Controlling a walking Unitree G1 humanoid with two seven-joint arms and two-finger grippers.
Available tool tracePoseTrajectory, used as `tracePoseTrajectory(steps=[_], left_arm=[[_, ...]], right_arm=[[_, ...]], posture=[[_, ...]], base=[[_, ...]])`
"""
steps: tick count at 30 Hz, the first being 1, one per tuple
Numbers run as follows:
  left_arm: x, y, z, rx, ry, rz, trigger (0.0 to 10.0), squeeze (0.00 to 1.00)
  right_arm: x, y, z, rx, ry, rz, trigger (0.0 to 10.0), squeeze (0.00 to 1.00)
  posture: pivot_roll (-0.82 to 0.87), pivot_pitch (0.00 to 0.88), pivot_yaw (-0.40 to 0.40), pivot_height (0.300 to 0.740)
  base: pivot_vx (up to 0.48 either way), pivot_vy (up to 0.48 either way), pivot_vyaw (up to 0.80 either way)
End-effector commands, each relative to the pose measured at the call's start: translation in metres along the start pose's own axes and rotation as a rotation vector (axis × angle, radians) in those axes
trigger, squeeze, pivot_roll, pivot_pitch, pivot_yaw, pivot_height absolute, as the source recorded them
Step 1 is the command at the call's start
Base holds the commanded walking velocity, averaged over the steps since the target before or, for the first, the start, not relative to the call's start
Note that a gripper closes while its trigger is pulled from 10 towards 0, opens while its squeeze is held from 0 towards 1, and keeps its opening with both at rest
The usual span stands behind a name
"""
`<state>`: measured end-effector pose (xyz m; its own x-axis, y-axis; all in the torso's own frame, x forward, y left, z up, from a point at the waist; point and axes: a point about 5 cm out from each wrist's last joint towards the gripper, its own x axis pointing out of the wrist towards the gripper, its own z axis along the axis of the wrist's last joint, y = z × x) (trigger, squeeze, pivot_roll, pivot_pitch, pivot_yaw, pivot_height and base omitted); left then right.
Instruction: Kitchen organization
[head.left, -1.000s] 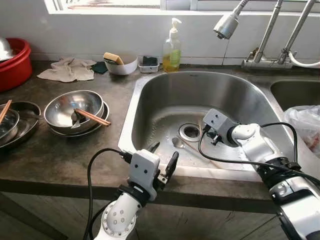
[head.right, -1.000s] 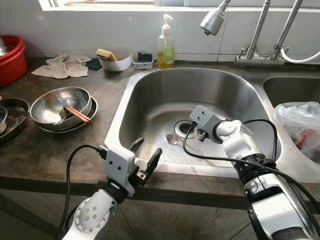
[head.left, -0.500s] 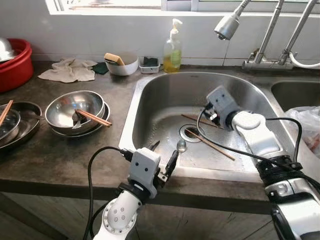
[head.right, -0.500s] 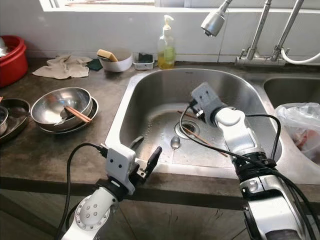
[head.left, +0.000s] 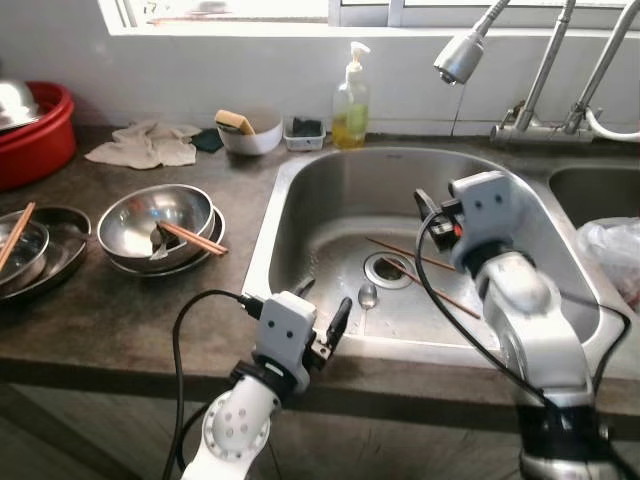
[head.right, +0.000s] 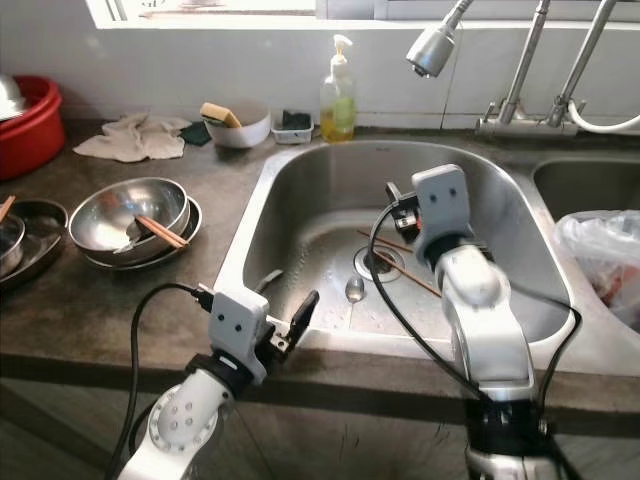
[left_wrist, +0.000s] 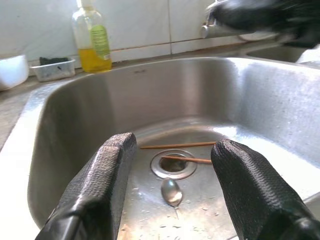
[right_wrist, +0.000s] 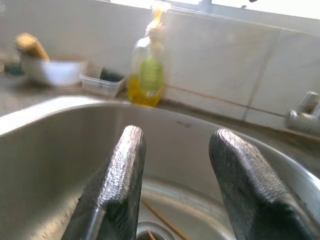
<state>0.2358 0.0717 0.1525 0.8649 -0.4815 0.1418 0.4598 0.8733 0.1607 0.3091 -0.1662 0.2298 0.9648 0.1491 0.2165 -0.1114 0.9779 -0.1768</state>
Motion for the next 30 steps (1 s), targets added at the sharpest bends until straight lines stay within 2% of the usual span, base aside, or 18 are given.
tracePoseTrajectory(steps=[1, 2, 4, 5, 8, 11, 15, 22, 30], left_arm=[[0.0, 0.001, -0.003, 0.001, 0.011, 0.003, 10.0, 0.0], [0.0, 0.002, -0.002, -0.001, 0.006, 0.008, 10.0, 0.0], [0.001, 0.002, -0.002, -0.003, 0.004, 0.01, 10.0, 0.0], [0.001, 0.003, 0.0, -0.005, 0.0, 0.014, 10.0, 0.0], [-0.001, 0.004, 0.001, -0.005, -0.004, 0.021, 10.0, 0.0], [-0.001, 0.004, 0.001, -0.005, -0.005, 0.022, 10.0, 0.0], [-0.005, 0.005, 0.001, 0.001, -0.005, 0.027, 10.0, 0.0], [-0.009, 0.008, 0.005, -0.005, -0.024, 0.045, 10.0, 0.0], [-0.009, 0.015, 0.009, 0.001, -0.044, 0.076, 10.0, 0.0]], right_arm=[[-0.008, -0.003, 0.011, 0.029, -0.061, -0.052, 10.0, 0.0], [-0.02, 0.001, 0.007, 0.068, -0.062, -0.077, 10.0, 0.0], [-0.024, 0.003, 0.007, 0.077, -0.062, -0.082, 10.0, 0.0], [-0.036, 0.007, 0.004, 0.105, -0.064, -0.105, 10.0, 0.0], [-0.052, 0.014, -0.002, 0.113, -0.04, -0.11, 10.0, 0.0], [-0.056, 0.016, -0.004, 0.116, -0.03, -0.106, 10.0, 0.0], [-0.079, 0.027, -0.013, 0.144, 0.018, -0.077, 10.0, 0.0], [-0.096, 0.031, -0.021, 0.177, 0.058, -0.039, 10.0, 0.0], [-0.094, 0.041, -0.022, 0.197, 0.056, 0.008, 10.0, 0.0]], posture=[[0.1, 0.081, 0.028, 0.74], [0.1, 0.076, 0.029, 0.74], [0.1, 0.076, 0.029, 0.74], [0.1, 0.072, 0.03, 0.74], [0.09, 0.068, 0.028, 0.74], [0.09, 0.067, 0.03, 0.74], [0.09, 0.057, 0.029, 0.74], [0.08, 0.046, 0.024, 0.74], [0.1, 0.03, 0.008, 0.74]], base=[[0.0, 0.0, 0.0], [0.0, 0.0, 0.0], [0.0, 0.0, 0.0], [0.0, 0.0, 0.0], [0.0, 0.0, 0.0], [0.0, 0.0, 0.0], [0.0, 0.0, 0.0], [0.0, 0.0, 0.0], [0.0, 0.0, 0.0]])
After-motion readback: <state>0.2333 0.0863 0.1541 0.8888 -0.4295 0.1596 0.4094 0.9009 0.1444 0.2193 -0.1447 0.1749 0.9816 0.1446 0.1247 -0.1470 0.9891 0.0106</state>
